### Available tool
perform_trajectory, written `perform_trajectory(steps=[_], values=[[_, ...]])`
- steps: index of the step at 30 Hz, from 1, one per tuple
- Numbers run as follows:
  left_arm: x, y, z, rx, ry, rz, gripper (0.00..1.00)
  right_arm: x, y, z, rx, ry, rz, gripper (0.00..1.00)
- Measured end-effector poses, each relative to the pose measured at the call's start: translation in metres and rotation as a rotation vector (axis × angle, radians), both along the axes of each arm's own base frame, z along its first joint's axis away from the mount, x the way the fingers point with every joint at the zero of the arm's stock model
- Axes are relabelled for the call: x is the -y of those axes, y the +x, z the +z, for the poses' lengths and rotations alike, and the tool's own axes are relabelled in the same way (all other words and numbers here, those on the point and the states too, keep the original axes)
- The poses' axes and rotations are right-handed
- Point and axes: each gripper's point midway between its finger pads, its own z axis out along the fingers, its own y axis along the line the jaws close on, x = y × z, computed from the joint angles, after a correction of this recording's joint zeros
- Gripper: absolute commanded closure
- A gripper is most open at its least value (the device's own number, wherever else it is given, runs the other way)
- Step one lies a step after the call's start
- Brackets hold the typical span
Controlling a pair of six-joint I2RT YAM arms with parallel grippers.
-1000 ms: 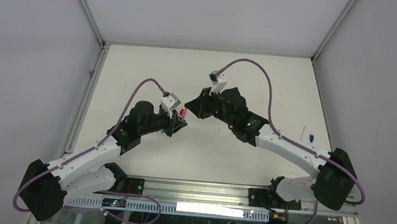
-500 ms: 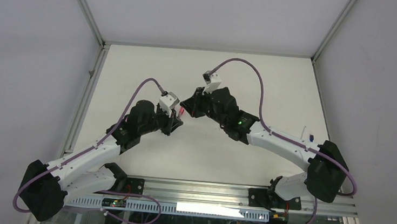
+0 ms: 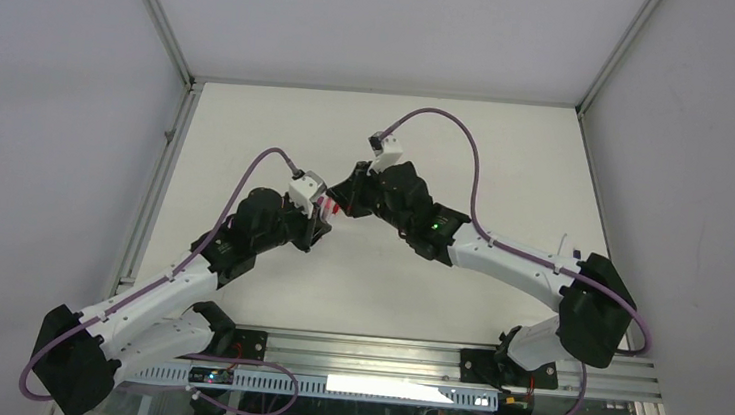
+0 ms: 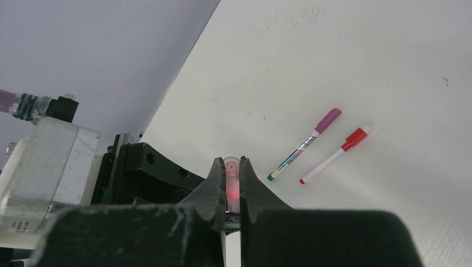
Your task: Insert the pens into the pen caps
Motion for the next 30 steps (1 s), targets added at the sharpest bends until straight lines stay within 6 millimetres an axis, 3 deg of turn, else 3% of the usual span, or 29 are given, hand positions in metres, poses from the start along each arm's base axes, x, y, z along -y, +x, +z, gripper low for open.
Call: perform_trajectory(steps=[18,30], values=[[-0.01,-0.002,-0.009,0.0,0.019,0.035,1.0,-0.01,0.0,-0.011,-0.019,-0.013,0.015,1.0],[-0.002,-0.01,-0.01,-0.032,-0.008,-0.034,1.0,-0.01,-0.003,-0.015,-0.028,-0.024,0.027,1.0]])
